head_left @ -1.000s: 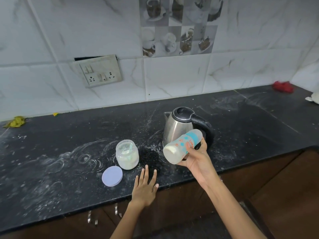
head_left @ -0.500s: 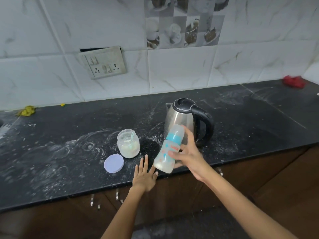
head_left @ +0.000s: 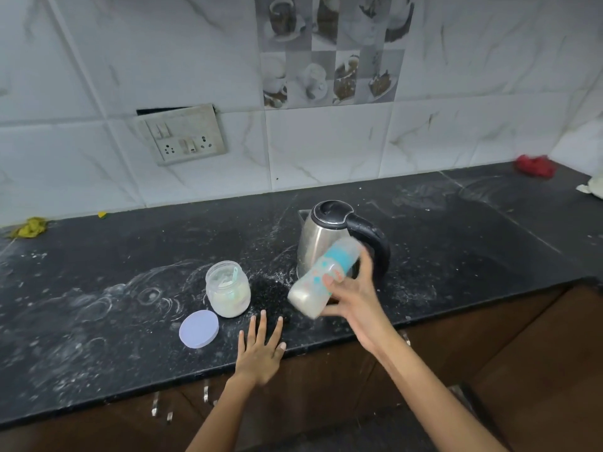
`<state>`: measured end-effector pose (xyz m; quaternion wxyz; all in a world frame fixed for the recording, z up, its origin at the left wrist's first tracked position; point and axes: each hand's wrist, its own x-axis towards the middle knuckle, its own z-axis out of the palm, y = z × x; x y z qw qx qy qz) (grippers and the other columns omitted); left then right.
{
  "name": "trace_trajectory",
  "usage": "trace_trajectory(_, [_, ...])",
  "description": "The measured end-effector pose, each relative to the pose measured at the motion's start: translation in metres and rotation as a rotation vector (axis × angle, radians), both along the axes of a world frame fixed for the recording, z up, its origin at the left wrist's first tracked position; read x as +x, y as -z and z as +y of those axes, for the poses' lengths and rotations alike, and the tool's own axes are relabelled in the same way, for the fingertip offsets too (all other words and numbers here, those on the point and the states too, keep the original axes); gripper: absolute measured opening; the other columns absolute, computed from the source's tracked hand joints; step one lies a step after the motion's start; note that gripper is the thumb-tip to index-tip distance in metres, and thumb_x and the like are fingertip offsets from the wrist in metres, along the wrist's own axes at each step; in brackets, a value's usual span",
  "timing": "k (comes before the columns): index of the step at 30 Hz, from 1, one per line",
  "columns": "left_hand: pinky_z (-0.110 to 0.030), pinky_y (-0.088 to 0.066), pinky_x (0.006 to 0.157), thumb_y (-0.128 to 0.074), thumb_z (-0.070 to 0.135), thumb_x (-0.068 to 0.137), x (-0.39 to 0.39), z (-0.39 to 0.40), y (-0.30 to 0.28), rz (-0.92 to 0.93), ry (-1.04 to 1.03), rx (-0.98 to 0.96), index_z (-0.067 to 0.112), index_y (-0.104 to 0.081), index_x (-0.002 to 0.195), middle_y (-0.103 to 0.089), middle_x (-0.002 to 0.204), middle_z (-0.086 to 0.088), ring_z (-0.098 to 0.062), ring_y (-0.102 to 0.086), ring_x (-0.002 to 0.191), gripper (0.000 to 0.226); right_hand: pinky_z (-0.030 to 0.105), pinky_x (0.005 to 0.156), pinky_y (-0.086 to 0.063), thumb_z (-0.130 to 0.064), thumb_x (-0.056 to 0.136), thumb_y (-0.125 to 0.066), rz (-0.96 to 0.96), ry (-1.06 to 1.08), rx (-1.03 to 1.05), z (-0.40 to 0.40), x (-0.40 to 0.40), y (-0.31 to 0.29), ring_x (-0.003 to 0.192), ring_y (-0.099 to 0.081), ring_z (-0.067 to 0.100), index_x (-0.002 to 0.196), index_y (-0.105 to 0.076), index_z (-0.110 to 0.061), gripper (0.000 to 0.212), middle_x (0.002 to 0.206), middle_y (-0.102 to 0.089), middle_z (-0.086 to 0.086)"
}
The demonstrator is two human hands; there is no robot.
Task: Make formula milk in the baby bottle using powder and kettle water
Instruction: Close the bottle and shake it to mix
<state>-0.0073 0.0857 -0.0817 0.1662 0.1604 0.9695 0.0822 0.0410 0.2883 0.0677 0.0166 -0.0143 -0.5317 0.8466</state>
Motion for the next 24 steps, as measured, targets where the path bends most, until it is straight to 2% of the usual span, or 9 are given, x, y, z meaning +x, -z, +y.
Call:
trace_trajectory(3, [-0.050,0.010,0.116,-0.016,0.047,0.102,-0.001,-0.001,0.001,-0.019,-0.008,0.000,0.030,0.012,0.150,0.028,0.157,-0.003,-0.026,0.025,0.145,0.059,0.052,0.072,-0.060,-0.007,0.077,-0.077,-0.007,-0.168,0.183,-0.006,0.007,0.005,0.113,-0.066,0.029,0.134,-0.031,-0.059,0.090,0.128,-0.060,0.014])
trace_trajectory(7, [-0.051,0.009,0.116,-0.015,0.048,0.102,-0.001,-0.001,0.001,-0.008,-0.005,0.027,0.034,0.013,0.150,0.027,0.157,-0.003,-0.027,0.025,0.145,0.057,0.059,0.073,-0.058,-0.003,0.084,-0.071,0.027,0.085,-0.107,-0.002,-0.003,-0.007,0.116,-0.064,0.032,0.142,-0.029,-0.049,0.085,0.132,-0.057,0.010])
trace_trajectory(11, [-0.050,0.011,0.116,-0.018,0.047,0.102,0.001,0.000,-0.003,-0.020,-0.020,0.031,0.031,0.005,0.152,0.024,0.159,-0.003,-0.026,0.024,0.145,0.057,0.053,0.071,-0.060,-0.007,0.076,-0.078,-0.013,-0.172,0.214,-0.017,0.004,0.003,0.110,-0.067,0.031,0.139,-0.028,-0.053,0.092,0.124,-0.063,0.012])
trace_trajectory(12, [-0.049,0.011,0.116,-0.018,0.047,0.102,0.001,0.000,-0.003,-0.016,-0.021,0.031,0.031,0.006,0.152,0.024,0.159,-0.003,-0.026,0.024,0.145,0.058,0.052,0.070,-0.061,-0.008,0.075,-0.078,0.003,-0.151,0.201,-0.016,0.003,0.003,0.110,-0.067,0.031,0.139,-0.029,-0.051,0.092,0.125,-0.063,0.012])
trace_trajectory(15, [-0.049,0.008,0.117,-0.016,0.047,0.102,0.001,0.000,-0.004,0.015,-0.009,0.026,0.033,0.010,0.151,0.023,0.159,-0.004,-0.028,0.021,0.146,0.057,0.054,0.068,-0.060,-0.006,0.081,-0.073,0.041,0.100,-0.098,-0.009,-0.005,-0.003,0.116,-0.063,0.033,0.143,-0.031,-0.045,0.085,0.133,-0.057,0.010])
trace_trajectory(16, [-0.049,0.007,0.117,-0.017,0.047,0.102,0.001,0.001,-0.005,0.016,-0.010,0.028,0.033,0.010,0.151,0.022,0.159,-0.003,-0.028,0.020,0.146,0.057,0.056,0.069,-0.059,-0.007,0.082,-0.072,0.032,0.111,-0.115,-0.009,-0.005,-0.004,0.116,-0.063,0.033,0.142,-0.031,-0.046,0.084,0.132,-0.057,0.009])
trace_trajectory(20, [-0.048,0.009,0.117,-0.021,0.046,0.102,0.003,-0.001,-0.006,-0.014,-0.024,0.045,0.029,0.010,0.151,0.022,0.159,-0.002,-0.026,0.021,0.146,0.061,0.047,0.066,-0.061,-0.009,0.072,-0.082,-0.006,-0.177,0.237,-0.017,0.010,0.009,0.107,-0.069,0.031,0.138,-0.032,-0.053,0.093,0.121,-0.065,0.009])
trace_trajectory(21, [-0.049,0.009,0.117,-0.021,0.047,0.102,0.002,-0.002,-0.006,-0.012,-0.021,0.043,0.029,0.009,0.151,0.023,0.159,-0.002,-0.026,0.021,0.146,0.060,0.046,0.065,-0.061,-0.008,0.072,-0.081,0.009,-0.138,0.220,-0.015,0.009,0.008,0.106,-0.069,0.030,0.139,-0.032,-0.051,0.093,0.122,-0.065,0.010])
trace_trajectory(24, [-0.049,0.009,0.117,-0.018,0.047,0.102,0.002,-0.002,-0.006,-0.006,-0.016,0.055,0.033,0.010,0.151,0.024,0.158,-0.003,-0.027,0.022,0.146,0.057,0.055,0.070,-0.059,-0.005,0.080,-0.074,0.030,0.153,-0.069,-0.006,0.000,-0.003,0.114,-0.065,0.031,0.143,-0.030,-0.046,0.086,0.131,-0.058,0.010])
